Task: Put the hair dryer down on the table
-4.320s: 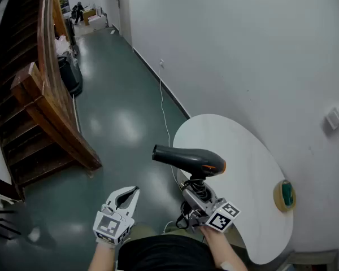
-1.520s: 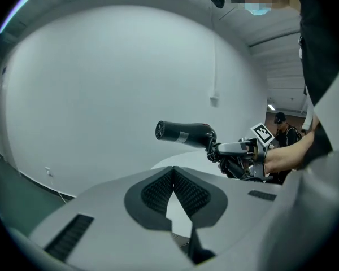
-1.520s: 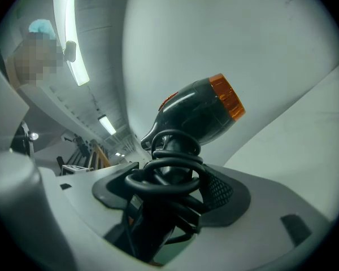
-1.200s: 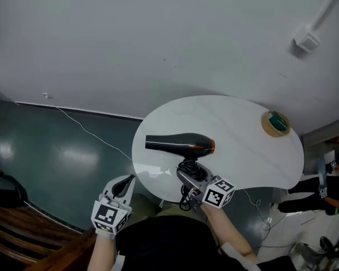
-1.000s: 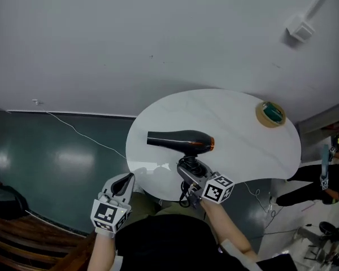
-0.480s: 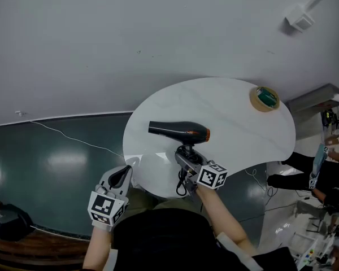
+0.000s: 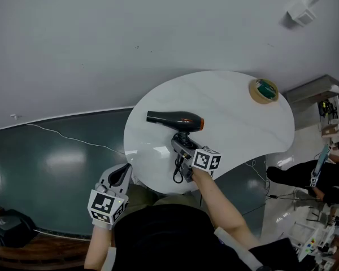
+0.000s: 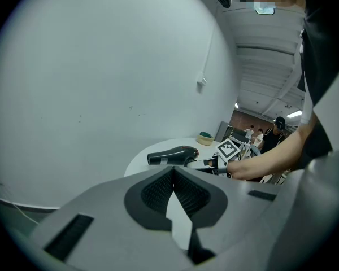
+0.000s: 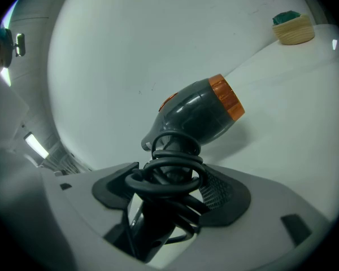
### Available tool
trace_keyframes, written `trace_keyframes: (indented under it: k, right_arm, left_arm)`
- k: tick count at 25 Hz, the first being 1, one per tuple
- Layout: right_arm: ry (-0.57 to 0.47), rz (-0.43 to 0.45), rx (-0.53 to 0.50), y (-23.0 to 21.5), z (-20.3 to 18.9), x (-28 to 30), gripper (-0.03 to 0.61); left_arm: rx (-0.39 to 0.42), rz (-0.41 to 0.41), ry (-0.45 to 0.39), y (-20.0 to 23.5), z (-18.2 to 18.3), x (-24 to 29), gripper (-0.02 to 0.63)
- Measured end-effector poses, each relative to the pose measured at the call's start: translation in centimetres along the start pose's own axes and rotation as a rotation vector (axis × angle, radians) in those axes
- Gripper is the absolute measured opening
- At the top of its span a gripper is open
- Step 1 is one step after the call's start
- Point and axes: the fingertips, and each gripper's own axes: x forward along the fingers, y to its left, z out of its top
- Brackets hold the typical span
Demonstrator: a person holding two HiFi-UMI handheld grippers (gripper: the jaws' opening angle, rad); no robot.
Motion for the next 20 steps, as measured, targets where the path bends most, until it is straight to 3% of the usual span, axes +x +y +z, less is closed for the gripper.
trace_keyframes:
  k: [13,20]
  right_arm:
    - [0.071,-0.052,-0.036,-3.3,0.8,3.7,0.342]
    - [0.137,-0.098,-0.135,-3.4,0.8,4.8,0.344]
  left_arm:
    - [-0.024,0.029,0.003,-0.3,-1.3,-1.0,0.002]
    - [-0.032,0.049,0.007,-0.1,-1.6,-1.9,0.002]
